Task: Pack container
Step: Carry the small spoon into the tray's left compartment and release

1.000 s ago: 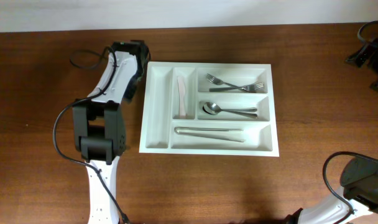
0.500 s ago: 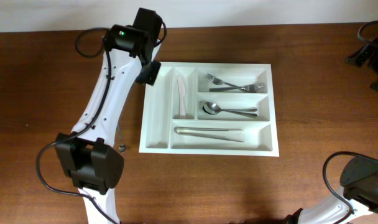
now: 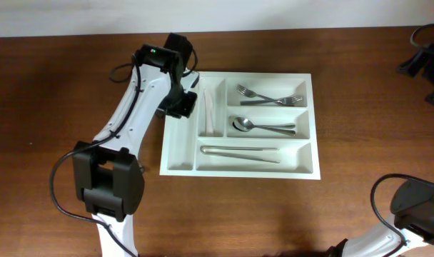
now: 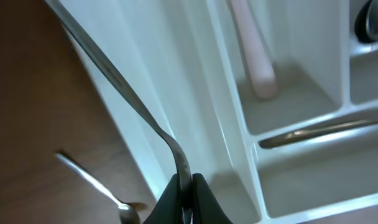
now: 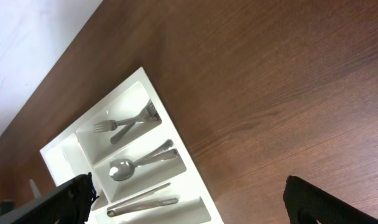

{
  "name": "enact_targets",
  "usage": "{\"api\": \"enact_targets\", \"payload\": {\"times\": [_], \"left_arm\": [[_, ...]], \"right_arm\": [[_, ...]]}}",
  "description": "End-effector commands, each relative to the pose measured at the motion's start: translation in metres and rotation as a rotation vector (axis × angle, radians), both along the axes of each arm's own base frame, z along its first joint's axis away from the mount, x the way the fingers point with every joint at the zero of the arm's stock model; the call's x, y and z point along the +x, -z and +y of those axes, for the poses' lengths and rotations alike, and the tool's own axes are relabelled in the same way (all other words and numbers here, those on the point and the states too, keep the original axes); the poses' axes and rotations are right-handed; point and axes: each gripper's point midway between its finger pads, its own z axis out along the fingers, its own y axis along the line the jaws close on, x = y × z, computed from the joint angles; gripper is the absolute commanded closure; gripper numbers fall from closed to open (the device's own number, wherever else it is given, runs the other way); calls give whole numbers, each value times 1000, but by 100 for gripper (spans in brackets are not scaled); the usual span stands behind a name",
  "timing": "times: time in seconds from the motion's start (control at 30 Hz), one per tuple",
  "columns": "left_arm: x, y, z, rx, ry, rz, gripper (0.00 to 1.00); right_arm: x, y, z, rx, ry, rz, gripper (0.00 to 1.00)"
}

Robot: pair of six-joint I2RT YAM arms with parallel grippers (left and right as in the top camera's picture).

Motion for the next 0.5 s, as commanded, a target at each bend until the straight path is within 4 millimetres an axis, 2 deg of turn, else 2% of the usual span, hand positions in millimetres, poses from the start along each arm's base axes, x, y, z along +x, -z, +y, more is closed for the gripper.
{"api": "enact_targets", "payload": {"times": [0.0,0.13,0.33,0.43,0.47], "left_arm": [[-16,18,-11,-13,18,64,98],[-20,28,-18,-12,45,65,98],[-26,35,-16,-2,117,86,97],[-25,34,-13,18,142,78,76],[-23,34,-10,34,141,73,72]], "right_arm": [[1,2,2,18,-3,0,1],[1,2,2,18,-3,0,1],[1,2,2,18,-3,0,1],[1,2,2,18,-3,0,2],[1,2,2,18,-3,0,1]]}}
